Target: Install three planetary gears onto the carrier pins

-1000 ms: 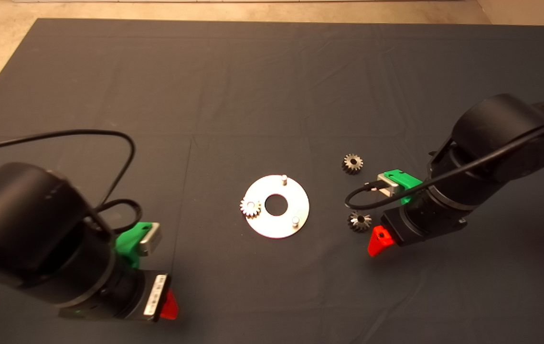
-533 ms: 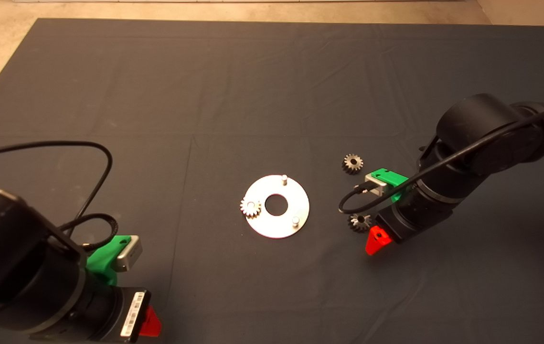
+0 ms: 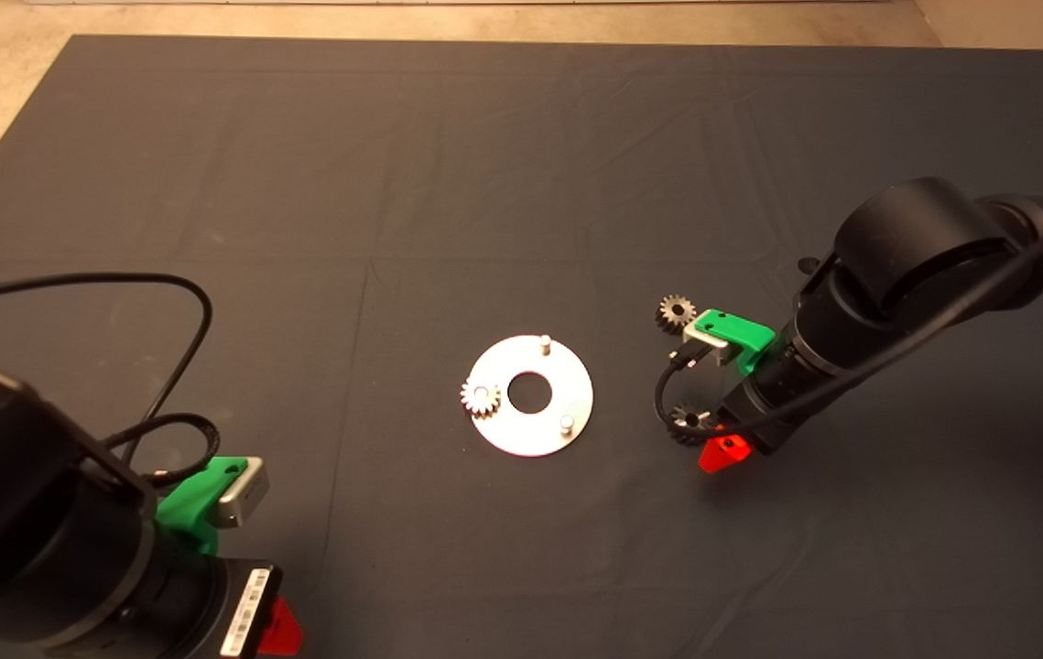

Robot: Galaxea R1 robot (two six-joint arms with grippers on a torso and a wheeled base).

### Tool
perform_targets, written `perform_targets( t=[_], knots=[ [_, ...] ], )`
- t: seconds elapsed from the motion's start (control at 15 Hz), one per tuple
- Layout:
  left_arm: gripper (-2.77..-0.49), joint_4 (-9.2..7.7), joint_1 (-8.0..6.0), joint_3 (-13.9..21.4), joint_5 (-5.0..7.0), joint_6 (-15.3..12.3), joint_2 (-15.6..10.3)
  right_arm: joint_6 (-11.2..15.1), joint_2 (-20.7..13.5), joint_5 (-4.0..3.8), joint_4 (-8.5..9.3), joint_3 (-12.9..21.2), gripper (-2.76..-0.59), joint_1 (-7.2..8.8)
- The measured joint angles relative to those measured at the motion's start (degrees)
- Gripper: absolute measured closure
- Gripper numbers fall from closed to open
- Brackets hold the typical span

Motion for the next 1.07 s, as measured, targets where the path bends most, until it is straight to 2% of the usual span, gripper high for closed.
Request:
perform_targets(
  t=[0.13, 0.2, 0.27, 0.53, 0.8, 1.07],
  knots=[
    [-2.04, -0.05, -0.01, 0.0, -0.01, 0.66, 0.0, -2.39, 0.16, 0.0, -1.68, 0.0, -2.75, 0.0],
    [-2.04, -0.13, 0.0, 0.0, 0.0, 1.08, -0.01, -5.27, 0.43, 0.01, -3.36, 0.0, -2.75, 0.0],
    [-2.04, -0.25, -0.02, 0.0, 0.0, 1.71, -0.01, -6.88, 0.55, 0.09, -4.19, 0.0, -2.75, 0.0],
    [-2.04, -0.63, 0.0, 0.0, 0.0, 2.8, -0.01, -10.66, 0.82, 0.11, -7.63, 0.02, -2.75, -0.63],
    [-2.04, -1.01, -0.01, 0.0, 0.0, 3.2, -0.01, -12.55, 1.55, 0.19, -9.88, 0.1, -2.75, -3.88],
    [-2.04, -1.66, 0.0, 0.0, 0.0, 3.21, 0.0, -13.0, 1.54, 0.22, -10.97, 0.1, -2.75, -5.03]
  ],
)
